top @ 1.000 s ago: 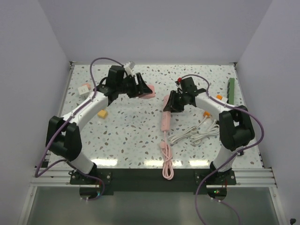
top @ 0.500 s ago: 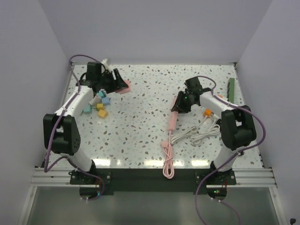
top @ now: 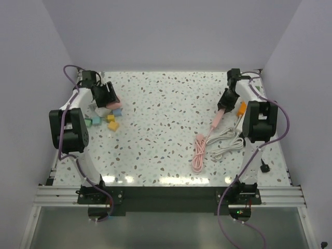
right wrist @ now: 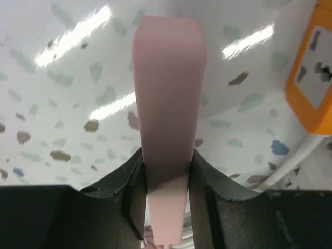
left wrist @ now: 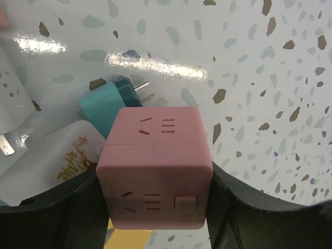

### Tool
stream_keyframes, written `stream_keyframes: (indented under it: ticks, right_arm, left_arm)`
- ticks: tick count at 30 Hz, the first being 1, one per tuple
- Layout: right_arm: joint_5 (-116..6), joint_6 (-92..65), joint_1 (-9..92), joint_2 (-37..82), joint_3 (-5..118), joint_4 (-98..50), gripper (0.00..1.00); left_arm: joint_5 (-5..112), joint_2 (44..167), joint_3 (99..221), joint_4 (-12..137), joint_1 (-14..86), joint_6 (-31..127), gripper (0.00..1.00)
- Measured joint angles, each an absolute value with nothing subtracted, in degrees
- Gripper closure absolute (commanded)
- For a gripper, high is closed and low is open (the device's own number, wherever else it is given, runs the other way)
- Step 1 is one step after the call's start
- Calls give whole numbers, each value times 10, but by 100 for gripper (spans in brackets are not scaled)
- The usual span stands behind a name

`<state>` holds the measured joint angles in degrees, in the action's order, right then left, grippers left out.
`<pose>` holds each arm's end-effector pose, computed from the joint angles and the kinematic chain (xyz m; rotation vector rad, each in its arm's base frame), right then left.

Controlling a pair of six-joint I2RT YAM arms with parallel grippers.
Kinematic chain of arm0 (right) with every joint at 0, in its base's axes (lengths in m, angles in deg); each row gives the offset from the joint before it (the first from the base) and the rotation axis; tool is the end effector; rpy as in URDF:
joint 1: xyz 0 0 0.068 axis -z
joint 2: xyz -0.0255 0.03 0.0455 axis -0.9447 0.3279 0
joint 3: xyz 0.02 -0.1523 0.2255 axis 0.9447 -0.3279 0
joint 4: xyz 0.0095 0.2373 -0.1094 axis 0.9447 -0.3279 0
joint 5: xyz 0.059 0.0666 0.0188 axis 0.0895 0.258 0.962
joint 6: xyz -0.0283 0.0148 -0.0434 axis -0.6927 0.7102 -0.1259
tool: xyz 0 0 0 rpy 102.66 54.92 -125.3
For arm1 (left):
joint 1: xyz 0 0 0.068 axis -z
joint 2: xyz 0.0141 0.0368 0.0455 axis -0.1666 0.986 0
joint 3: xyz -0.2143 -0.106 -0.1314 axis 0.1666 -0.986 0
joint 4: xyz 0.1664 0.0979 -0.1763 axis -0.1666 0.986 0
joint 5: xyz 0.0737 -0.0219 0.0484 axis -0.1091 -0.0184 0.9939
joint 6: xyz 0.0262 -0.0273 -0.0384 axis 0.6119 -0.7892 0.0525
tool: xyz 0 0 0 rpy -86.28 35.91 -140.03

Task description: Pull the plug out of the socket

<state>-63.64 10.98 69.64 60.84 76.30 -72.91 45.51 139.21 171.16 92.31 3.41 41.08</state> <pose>0.4297 0.0085 0.1935 0.7439 2.7563 0.0906 0.4160 0.0352 0.2209 -0.4249 2.4790 -0.4423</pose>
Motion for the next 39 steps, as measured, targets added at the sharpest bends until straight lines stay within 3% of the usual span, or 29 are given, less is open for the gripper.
stream_keyframes:
  ticks: [8,10,11,13,14,16,17,18,24,34,39]
  right_arm:
    - [-702,93,739,717,907,-820,100]
    - [-704,92,748,724,917,-833,100]
    - [-705,91,753,725,920,-835,94]
    - [-705,87,763,729,927,-841,71]
    - [-702,85,768,730,929,-842,49]
    - [-695,69,777,731,931,-840,32]
    - [-688,60,780,731,931,-837,9]
    - [-681,55,783,730,931,-832,2]
    - [-637,20,788,678,883,-805,2]
    - [-491,27,776,371,713,-686,2]
    - [-444,23,730,298,659,-672,2]
  left_arm:
    - [463,1414,1725,947,9,436,100]
    - [470,1415,1729,950,4,441,91]
    - [472,1415,1730,952,2,443,86]
    - [477,1415,1731,955,-2,443,74]
    - [479,1415,1731,956,-2,444,56]
    - [482,1415,1732,957,-3,444,39]
    - [482,1415,1732,957,-3,444,9]
    - [483,1413,1732,957,-3,446,0]
    - [485,1361,1720,959,-3,443,0]
    - [391,1185,1684,923,6,425,0]
    - [320,1109,1628,865,31,400,0]
